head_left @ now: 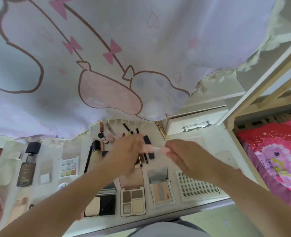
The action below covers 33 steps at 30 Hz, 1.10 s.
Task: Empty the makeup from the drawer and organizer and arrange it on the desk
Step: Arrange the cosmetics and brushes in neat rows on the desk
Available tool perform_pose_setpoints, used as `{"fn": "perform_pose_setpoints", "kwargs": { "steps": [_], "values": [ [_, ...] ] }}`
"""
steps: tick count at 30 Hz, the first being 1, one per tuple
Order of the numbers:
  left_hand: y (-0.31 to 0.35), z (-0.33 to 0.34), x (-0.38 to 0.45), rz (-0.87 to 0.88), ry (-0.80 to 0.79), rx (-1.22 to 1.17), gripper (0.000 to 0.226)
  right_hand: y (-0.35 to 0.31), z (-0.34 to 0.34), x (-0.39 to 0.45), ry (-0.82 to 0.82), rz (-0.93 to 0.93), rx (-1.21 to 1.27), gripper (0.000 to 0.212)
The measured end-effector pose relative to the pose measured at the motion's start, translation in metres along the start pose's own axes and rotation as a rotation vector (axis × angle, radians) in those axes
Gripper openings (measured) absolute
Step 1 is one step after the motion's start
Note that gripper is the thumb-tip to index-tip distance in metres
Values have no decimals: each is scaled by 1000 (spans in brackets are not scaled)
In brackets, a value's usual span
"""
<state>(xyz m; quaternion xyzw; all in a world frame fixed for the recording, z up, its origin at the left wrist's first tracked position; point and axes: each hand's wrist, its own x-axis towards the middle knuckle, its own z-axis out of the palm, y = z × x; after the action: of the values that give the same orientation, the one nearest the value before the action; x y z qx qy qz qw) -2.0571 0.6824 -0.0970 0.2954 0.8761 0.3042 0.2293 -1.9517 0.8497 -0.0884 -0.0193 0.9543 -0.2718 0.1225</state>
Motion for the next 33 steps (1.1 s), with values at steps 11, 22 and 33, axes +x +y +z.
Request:
{"fn": "perform_pose_setpoints", "kwargs": {
  "steps": [11, 22, 33],
  "values": [
    [-11, 3, 1, -169, 156, -398, 39, 15, 16, 11, 323, -62, 160, 42],
    [-8, 22, 12, -65, 58, -373, 37, 27, 30, 6, 318, -56, 197, 39],
    [-32, 43, 58, 67, -350, 133, 26, 63, 54, 31, 98, 148, 41, 22]
  ]
}}
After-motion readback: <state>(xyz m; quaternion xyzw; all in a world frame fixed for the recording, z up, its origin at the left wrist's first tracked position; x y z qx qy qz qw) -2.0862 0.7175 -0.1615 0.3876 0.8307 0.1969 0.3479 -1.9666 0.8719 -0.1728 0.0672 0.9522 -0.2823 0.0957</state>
